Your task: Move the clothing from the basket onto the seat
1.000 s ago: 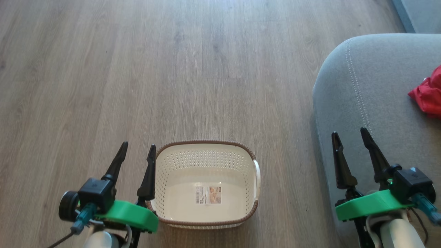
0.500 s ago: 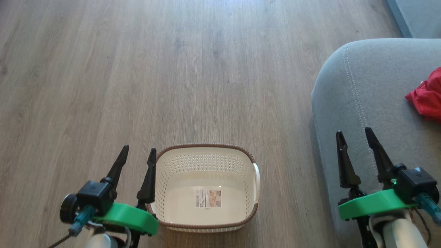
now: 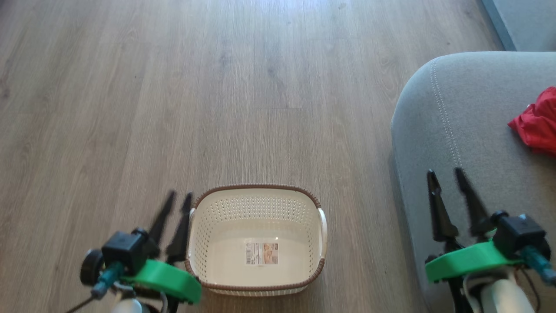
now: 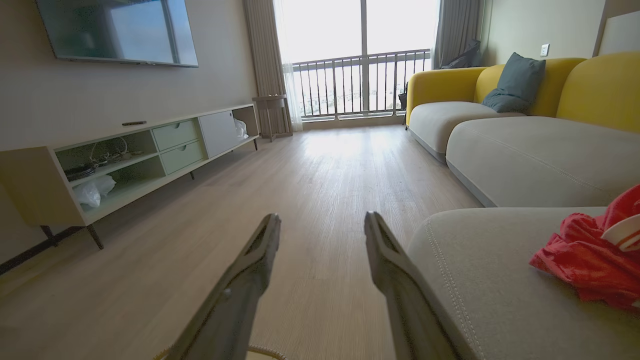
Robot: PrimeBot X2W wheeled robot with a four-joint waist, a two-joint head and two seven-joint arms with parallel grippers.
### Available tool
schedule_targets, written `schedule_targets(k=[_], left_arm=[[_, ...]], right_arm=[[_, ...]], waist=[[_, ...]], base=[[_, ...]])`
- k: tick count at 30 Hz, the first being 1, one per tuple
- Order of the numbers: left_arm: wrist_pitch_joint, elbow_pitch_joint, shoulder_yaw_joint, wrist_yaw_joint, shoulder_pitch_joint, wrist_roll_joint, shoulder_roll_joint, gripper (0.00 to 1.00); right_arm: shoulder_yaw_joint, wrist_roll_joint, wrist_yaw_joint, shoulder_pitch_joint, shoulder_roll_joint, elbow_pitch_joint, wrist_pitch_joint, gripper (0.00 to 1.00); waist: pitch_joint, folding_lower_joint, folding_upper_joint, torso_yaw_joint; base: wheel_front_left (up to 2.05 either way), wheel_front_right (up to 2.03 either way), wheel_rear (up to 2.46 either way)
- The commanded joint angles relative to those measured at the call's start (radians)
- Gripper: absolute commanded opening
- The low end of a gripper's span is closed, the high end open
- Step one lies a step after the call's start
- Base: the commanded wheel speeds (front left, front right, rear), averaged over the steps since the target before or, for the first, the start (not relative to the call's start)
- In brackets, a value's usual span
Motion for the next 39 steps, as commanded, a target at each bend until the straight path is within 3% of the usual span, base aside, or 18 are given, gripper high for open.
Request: schedule_targets(k=[1,39], left_arm=[[0.001,0.018,-0.001,0.000,0.005,-0.003,0.000,0.00],[0.091,0.074,0.049,-0.018,-0.021,-0.425,0.015,0.00]], right_arm=[[0.001,0.002,0.000,0.004,0.000,0.017,0.000,0.00],[-0.005,0.431,0.000,-0.026,-0.016,0.084,0.087,0.00]], waist=[[0.000,0.0000,-0.0001,0.000],[-0.004,0.0000,-0.0001,-0.009]], base=[[0.00,0.00,0.00],[0.00,0.00,0.00]])
